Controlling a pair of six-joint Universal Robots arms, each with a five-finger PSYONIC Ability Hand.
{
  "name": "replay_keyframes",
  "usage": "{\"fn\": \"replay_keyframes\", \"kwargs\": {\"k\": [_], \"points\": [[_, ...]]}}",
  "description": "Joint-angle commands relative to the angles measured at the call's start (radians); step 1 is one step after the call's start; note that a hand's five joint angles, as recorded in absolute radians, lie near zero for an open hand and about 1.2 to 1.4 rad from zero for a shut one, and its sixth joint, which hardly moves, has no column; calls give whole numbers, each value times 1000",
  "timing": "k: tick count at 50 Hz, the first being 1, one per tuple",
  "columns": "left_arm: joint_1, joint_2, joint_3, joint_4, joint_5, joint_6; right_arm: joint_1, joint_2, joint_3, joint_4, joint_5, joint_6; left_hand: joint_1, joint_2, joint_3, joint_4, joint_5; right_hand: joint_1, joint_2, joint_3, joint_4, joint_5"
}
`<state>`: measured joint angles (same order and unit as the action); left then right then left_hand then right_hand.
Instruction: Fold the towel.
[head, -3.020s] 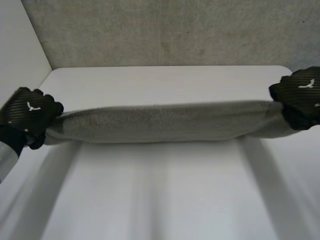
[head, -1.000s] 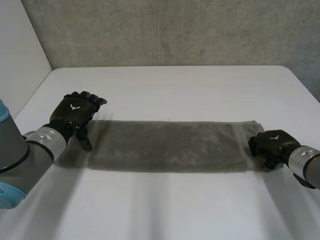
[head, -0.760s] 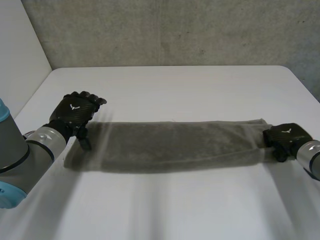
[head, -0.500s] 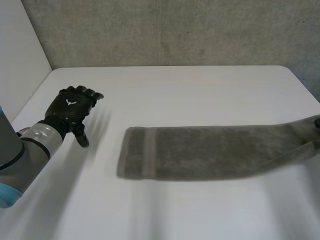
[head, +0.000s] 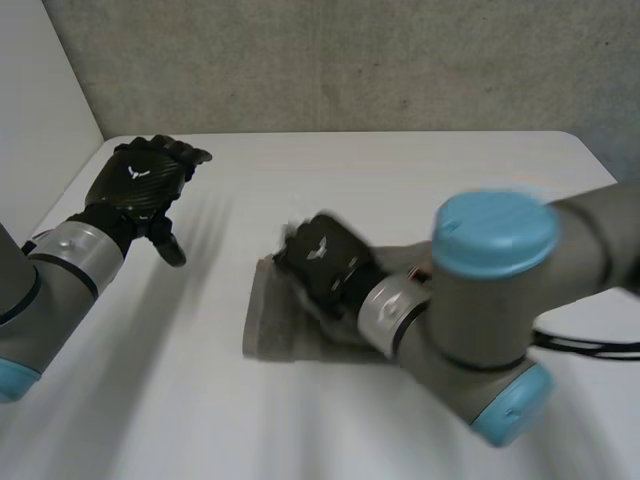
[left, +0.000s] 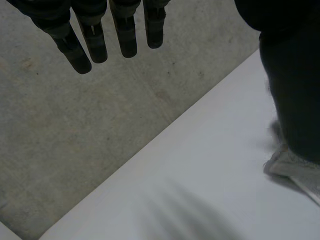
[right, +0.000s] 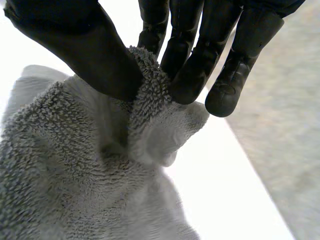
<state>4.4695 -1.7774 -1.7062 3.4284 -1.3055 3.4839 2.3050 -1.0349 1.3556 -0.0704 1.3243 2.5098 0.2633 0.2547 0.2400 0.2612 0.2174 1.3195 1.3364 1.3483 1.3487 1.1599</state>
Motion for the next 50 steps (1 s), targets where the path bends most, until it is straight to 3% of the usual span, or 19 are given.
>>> {"fn": "replay_keyframes", "kwargs": {"k": [1,2,9,16,29,35,43,45,46,48,50], "points": [[-19,-10,10,2,-1,0,5,59,-3,6,-2,-39,-82,-73,-59,-80,-211,-906,-922,-934,-935,-921],[-27,-10,17,2,-1,-2,-9,50,8,-2,-2,-34,-82,-73,-59,-80,-211,-1145,-1162,-1174,-1174,-1160],[-95,-11,46,8,-3,-2,-49,-126,97,-11,-2,3,-76,-68,-53,-74,-205,-1145,-1162,-1174,-1174,-1160],[-231,-26,63,8,-20,-20,-199,-273,298,-25,-4,115,-73,-65,-50,-71,-202,-1145,-1162,-1174,-1174,-1160],[-424,-223,111,8,-95,-35,-349,-292,566,-126,-39,118,-73,-65,-50,-71,-202,-1145,-1162,-1174,-1174,-1160],[-441,-339,158,8,-124,-26,-369,-266,582,-169,-24,116,-65,-56,-41,-62,-193,-962,-979,-991,-991,-977],[-415,-376,191,8,-291,-28,-371,-192,571,-184,24,90,-47,-38,-24,-45,-175,-686,-702,-714,-715,-700],[-389,-364,177,6,-334,-29,-371,-154,562,-200,64,69,-47,-38,-24,-45,-175,-458,-475,-487,-487,-473],[-389,-364,177,6,-334,-29,-371,-154,562,-200,64,69,-47,-38,-24,-45,-175,-457,-473,-485,-486,-471],[-391,-356,157,6,-350,-28,-372,-142,554,-216,114,41,-47,-38,-24,-45,-175,-62,-79,-91,-91,-77],[-392,-353,142,6,-353,-28,-371,-143,554,-227,139,28,-47,-38,-24,-45,-175,75,59,47,46,60]]}}
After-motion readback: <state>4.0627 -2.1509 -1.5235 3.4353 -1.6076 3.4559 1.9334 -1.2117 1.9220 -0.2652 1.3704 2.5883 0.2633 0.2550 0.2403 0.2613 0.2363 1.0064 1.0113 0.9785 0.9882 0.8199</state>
